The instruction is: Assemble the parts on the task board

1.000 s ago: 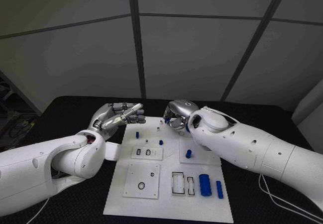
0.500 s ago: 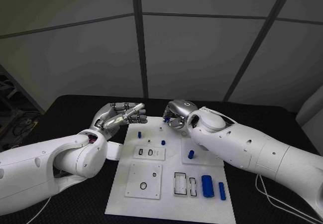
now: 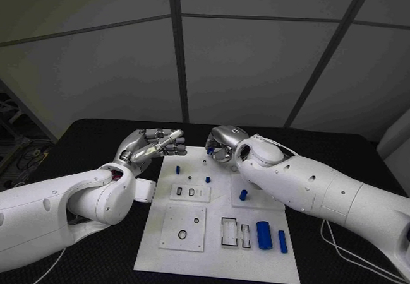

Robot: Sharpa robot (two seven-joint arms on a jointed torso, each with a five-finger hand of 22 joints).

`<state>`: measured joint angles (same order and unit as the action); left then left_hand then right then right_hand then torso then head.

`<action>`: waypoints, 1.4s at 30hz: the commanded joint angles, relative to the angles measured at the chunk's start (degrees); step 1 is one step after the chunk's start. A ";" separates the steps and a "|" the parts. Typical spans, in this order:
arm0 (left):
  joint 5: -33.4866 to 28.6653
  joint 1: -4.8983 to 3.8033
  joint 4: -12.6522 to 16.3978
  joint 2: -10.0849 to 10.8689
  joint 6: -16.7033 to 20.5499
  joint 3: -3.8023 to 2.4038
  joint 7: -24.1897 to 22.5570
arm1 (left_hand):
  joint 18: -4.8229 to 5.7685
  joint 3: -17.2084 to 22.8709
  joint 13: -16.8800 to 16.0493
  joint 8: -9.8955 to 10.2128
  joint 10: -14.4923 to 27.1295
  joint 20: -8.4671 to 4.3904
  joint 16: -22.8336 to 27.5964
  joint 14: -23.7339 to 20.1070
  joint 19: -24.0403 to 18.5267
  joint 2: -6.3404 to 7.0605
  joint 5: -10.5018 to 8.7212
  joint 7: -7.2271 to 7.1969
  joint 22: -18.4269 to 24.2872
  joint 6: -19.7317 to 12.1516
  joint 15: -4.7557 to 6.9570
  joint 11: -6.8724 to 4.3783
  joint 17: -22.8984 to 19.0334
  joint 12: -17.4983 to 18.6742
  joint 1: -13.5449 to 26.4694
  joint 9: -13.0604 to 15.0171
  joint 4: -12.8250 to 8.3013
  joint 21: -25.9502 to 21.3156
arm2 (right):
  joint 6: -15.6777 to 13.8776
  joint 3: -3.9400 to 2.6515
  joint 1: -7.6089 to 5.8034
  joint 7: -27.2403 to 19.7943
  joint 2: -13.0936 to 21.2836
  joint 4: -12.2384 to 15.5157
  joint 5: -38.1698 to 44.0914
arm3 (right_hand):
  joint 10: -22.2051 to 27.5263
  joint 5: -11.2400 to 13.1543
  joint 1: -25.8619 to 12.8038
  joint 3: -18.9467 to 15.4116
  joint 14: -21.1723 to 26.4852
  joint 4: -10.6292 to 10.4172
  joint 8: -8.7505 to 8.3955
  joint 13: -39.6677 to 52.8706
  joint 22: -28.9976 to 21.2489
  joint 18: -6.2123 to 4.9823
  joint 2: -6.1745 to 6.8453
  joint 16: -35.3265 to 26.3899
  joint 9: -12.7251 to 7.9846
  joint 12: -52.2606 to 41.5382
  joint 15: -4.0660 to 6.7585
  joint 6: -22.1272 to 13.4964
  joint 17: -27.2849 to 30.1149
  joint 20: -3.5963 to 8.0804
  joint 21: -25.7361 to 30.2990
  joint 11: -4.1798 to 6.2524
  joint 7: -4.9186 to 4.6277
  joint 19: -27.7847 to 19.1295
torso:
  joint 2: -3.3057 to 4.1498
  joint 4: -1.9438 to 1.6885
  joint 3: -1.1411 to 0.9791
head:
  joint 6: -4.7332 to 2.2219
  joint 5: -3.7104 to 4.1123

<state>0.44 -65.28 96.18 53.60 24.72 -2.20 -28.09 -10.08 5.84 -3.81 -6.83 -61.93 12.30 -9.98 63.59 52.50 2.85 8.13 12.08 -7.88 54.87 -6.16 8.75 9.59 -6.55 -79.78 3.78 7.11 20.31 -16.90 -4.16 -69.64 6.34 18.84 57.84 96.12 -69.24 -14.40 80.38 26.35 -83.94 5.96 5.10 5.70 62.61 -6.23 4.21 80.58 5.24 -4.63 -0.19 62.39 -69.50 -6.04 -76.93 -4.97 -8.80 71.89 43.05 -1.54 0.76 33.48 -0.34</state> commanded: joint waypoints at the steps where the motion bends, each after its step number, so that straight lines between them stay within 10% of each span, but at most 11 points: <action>1: 0.45 -0.13 0.12 -0.04 -0.82 -0.06 -0.09 | -0.40 -0.11 0.06 0.29 0.06 0.48 0.20 -0.04 -0.03 -0.61 -0.23 0.43 0.05 -0.01 -0.34 0.47 0.05 0.33 0.11 -0.08 -0.34 -0.20 | -0.20 -0.02 -0.12 -0.52 -0.23 -0.26 -0.09 | -0.32 -0.25 -0.27 0.34 -2.51 0.10 -0.36 0.49 0.09 0.63 0.36 0.36 -0.01 -0.29 -0.07 -0.12 -0.08 -0.22 -0.25 0.02 -0.28 -0.03 | 0.07 -0.12 0.02 | -0.01 -0.12; 30: 0.45 -0.28 0.20 0.03 -1.51 -0.07 0.56 | -0.38 -0.23 0.07 0.64 0.37 0.56 0.59 -0.18 -0.10 -0.64 -0.31 0.52 0.19 -0.23 -0.46 0.60 0.11 0.75 0.20 -0.09 -0.47 -0.35 | 4.52 0.02 -0.12 0.36 -1.72 -2.57 -0.13 | 12.71 1.79 -2.72 0.65 -0.95 -0.23 -1.51 -2.07 -7.87 -1.04 2.53 -2.06 -1.01 0.93 -2.26 -6.89 5.48 -2.36 3.90 -2.54 -1.65 -6.59 | 0.07 0.04 0.03 | 0.11 -0.65; 42: 0.45 -0.30 -0.14 0.51 -1.81 -0.07 0.69 | -0.38 -0.26 0.07 0.72 0.44 0.58 0.68 -0.21 -0.12 -0.65 -0.34 0.54 0.22 -0.29 -0.49 0.63 0.12 0.85 0.22 -0.09 -0.50 -0.39 | -3.37 -0.01 -0.09 0.33 5.57 6.49 -2.29 | 12.62 1.18 -2.99 -1.04 -0.87 -0.44 -1.14 -1.80 -8.67 -1.15 2.59 -2.35 -0.86 -0.71 -2.11 -7.18 6.07 -2.36 4.54 -2.32 -1.42 -6.65 | -0.15 0.51 -0.08 | -0.23 -0.78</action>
<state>0.46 -65.48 96.09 54.02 23.88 -2.21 -27.29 -10.07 5.68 -3.82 -6.40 -61.53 12.51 -9.66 63.39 52.30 2.62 8.13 12.29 -7.71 54.66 -6.35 9.15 9.62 -6.09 -79.54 3.78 6.95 20.31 -15.37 -4.12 -69.61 6.70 23.21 62.71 95.54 -56.12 -12.96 77.80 25.55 -84.04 5.54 3.70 3.83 53.85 -6.75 6.78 78.39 4.29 -5.14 -1.95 55.21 -63.47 -8.48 -72.67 -7.24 -10.44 65.10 43.05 -1.30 0.76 33.35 -1.06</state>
